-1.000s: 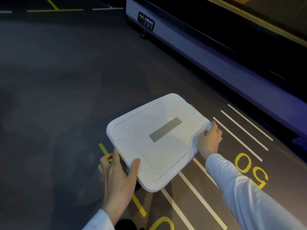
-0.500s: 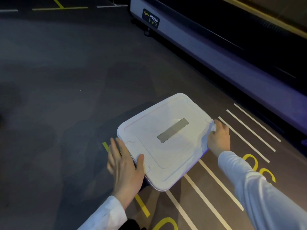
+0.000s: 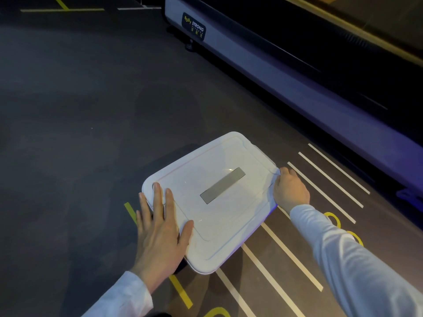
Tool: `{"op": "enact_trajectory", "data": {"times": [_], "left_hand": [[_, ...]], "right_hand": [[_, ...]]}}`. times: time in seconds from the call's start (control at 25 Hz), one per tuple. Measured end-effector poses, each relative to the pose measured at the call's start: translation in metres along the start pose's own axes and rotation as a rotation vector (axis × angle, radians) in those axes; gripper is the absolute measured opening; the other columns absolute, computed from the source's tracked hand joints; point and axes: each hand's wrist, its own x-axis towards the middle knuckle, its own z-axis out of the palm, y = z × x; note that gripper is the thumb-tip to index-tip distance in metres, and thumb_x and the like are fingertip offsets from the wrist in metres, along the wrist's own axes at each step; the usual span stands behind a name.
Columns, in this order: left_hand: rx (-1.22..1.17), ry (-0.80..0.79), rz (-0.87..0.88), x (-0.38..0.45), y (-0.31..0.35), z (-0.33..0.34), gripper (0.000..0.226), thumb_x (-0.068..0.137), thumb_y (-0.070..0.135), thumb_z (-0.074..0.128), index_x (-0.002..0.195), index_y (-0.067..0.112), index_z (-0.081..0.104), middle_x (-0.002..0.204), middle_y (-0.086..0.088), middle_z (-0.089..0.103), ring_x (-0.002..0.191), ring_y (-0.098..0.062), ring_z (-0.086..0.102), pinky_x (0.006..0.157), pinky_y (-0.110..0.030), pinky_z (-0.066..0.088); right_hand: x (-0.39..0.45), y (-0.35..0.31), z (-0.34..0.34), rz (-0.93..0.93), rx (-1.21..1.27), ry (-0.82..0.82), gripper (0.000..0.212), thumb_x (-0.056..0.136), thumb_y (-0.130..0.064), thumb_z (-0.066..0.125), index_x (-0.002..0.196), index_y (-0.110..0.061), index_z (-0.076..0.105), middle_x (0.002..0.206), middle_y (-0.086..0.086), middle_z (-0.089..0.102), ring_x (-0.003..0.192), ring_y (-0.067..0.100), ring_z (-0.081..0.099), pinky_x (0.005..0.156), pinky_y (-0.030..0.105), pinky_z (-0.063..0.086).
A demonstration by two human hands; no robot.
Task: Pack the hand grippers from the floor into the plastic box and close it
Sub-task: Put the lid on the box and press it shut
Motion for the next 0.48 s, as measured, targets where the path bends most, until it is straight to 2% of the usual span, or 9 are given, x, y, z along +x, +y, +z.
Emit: {"op": "enact_trajectory", "data": {"times": [0.12,0.28,0.4,0.48], "left_hand": [[-0.156,-0.009,-0.017,-0.004,0.001,0.002,0.075,0.080,0.069,0.005,0.130,0.031,-0.036,0.136,0.010,-0.050,0.129,-0.025,-0.040,0.106,-0.037,-0.012],[-0.484,0.067,-0.089,-0.015,0.011,-0.002,0.084,0.084,0.052,0.034,0.134,0.034,-0.032,0.139,0.019,-0.044,0.134,-0.007,-0.027,0.108,-0.029,-0.001],[-0.570,0.103,-0.224,-0.003,0.004,-0.005,0.089,0.089,0.042,0.046,0.144,0.022,-0.020,0.153,0.007,-0.025,0.140,-0.014,-0.019,0.112,-0.038,0.001],[-0.644,0.084,-0.259,0.006,-0.002,-0.007,0.085,0.091,0.035,0.048,0.145,0.018,-0.016,0.157,0.000,-0.002,0.143,-0.019,-0.005,0.115,-0.040,0.009]], "right_hand": [[0.008,0.002,-0.003,0.014,-0.034,-0.036,0.040,0.096,-0.013,0.041,0.135,-0.010,0.039,0.133,0.013,0.049,0.119,0.033,0.053,0.097,0.040,0.046],[0.020,0.017,-0.003,-0.066,0.042,-0.120,0.039,0.098,-0.014,0.039,0.137,-0.014,0.039,0.132,0.014,0.051,0.120,0.033,0.051,0.100,0.039,0.044],[0.025,0.022,-0.009,-0.154,0.047,-0.227,0.047,0.100,-0.026,0.040,0.146,-0.025,0.029,0.143,0.008,0.043,0.130,0.031,0.044,0.105,0.039,0.039],[0.026,0.020,-0.010,-0.128,0.110,-0.249,0.046,0.100,-0.028,0.039,0.145,-0.025,0.031,0.144,0.008,0.042,0.132,0.032,0.042,0.105,0.039,0.039]]}}
